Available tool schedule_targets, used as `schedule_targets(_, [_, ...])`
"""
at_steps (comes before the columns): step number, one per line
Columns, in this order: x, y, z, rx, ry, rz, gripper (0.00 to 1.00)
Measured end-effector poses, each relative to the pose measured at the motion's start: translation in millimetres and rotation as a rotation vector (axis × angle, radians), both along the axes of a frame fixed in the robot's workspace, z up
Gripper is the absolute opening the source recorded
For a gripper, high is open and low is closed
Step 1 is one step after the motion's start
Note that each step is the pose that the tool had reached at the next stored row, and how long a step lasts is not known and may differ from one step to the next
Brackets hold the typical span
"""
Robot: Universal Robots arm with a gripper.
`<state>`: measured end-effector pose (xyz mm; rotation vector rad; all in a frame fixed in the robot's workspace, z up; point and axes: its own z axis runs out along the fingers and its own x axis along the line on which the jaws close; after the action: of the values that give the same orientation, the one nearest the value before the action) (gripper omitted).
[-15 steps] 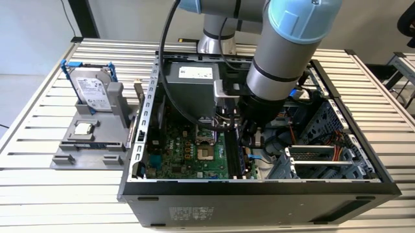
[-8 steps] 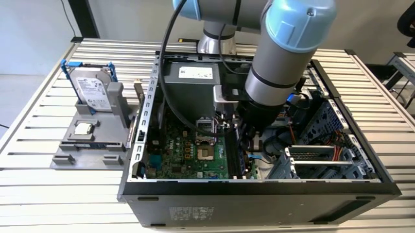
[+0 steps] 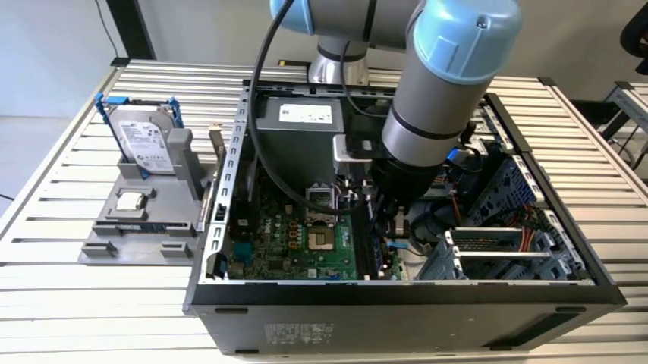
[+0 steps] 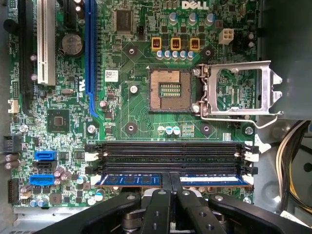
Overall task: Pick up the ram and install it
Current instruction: 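Press down the ram until it locks into place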
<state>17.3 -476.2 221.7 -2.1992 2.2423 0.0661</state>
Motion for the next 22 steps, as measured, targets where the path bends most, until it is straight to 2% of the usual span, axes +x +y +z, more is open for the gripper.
schedule_targets(1, [0.0, 0.1, 4.0, 0.0015, -0.0002, 0.000, 0.00])
schedule_targets(2, [-0.1, -0.3, 9.3, -0.0010, 0.0004, 0.000, 0.00])
schedule_targets(22, [-0.1, -0.4, 100.5, -0.0013, 0.0005, 0.000, 0.00])
